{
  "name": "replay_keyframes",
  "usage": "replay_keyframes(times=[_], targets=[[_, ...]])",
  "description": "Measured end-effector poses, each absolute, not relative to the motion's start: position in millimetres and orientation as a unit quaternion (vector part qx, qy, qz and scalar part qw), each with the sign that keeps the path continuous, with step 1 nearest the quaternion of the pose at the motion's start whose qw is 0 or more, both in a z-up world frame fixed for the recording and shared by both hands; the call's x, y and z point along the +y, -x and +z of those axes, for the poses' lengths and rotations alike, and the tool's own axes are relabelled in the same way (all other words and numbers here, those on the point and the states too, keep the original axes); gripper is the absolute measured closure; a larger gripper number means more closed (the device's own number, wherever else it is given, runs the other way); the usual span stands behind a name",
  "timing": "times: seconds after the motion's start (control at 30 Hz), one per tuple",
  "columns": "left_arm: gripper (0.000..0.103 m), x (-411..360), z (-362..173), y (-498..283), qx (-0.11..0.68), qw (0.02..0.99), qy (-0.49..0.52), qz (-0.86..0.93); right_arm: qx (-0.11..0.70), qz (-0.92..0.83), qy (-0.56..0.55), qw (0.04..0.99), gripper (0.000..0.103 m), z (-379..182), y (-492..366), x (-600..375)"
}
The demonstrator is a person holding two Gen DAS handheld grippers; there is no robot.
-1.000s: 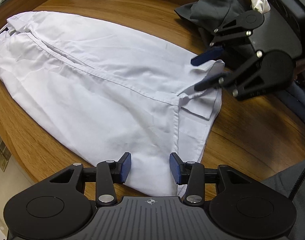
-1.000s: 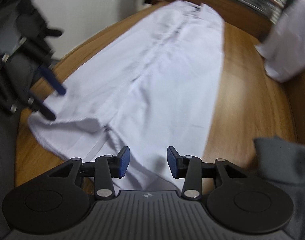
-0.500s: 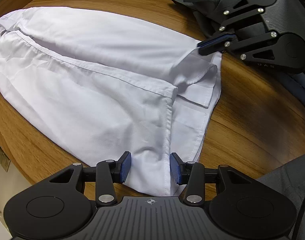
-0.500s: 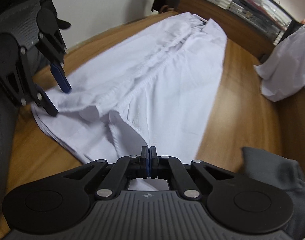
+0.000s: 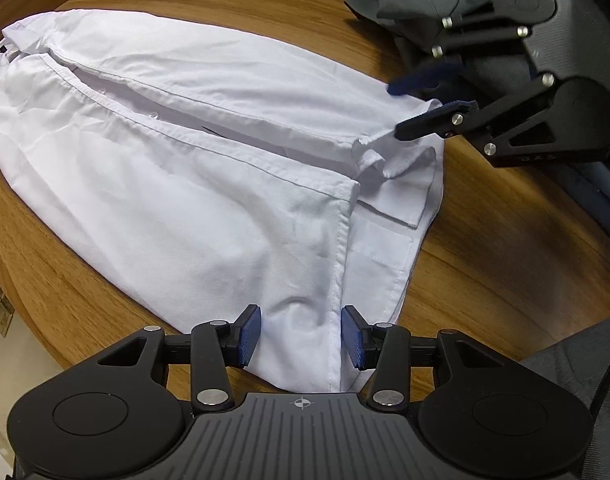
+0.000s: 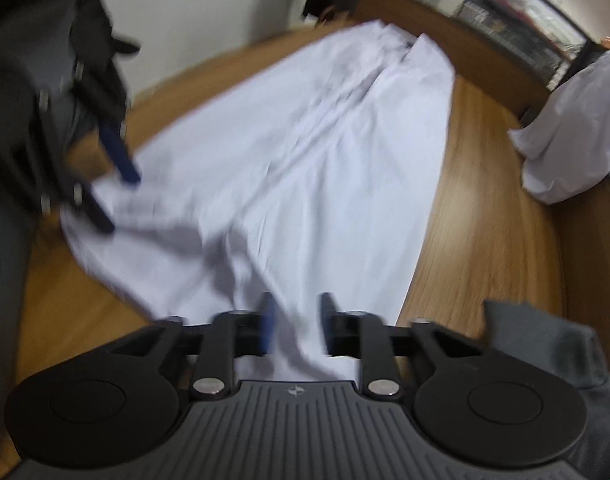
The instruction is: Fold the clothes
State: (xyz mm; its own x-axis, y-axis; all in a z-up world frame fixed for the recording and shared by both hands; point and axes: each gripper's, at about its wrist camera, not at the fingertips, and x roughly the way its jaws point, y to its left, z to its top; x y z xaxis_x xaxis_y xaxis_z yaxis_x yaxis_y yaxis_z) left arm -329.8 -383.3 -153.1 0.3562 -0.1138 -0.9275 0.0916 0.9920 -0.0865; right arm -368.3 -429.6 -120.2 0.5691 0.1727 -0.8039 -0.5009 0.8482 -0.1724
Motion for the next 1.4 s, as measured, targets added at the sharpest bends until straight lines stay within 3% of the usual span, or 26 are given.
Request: replay_keyframes(times=[0.2, 0.4, 0.53, 0.77, 0.83, 0.93, 1.4], targets=[[0.056, -383, -152, 330, 0.563, 0.824, 0.014, -0.057, 0.418, 0.189, 0.133, 0.879, 0.063, -123, 353, -409], [0.055, -381, -149, 330, 0.564, 0.824, 0.014, -0.056, 0.420, 0.164, 0.157, 0.878, 0.061, -151, 356, -396], [0.054, -380, -149, 330, 0.564, 0.823, 0.013, -0.058, 0.418, 0.183, 0.177, 0.872, 0.054, -150, 365, -399], [0.054, -381, -151, 330, 0.566, 0.822, 0.008, -0.058, 0.394, 0.160, 0.210, 0.880, 0.054, -154, 371, -405], [0.054, -381, -151, 330, 0.566, 0.822, 0.006, -0.058, 0.387, 0.158, 0.218, 0.882, 0.058, -155, 369, -403], [0.054, -382, -151, 330, 0.567, 0.822, 0.003, -0.059, 0.385, 0.142, 0.252, 0.876, 0.078, -154, 371, -402], [0.051, -380, -152, 325, 0.567, 0.821, 0.001, -0.063, 0.458, 0.085, 0.272, 0.842, 0.078, -151, 384, -446]])
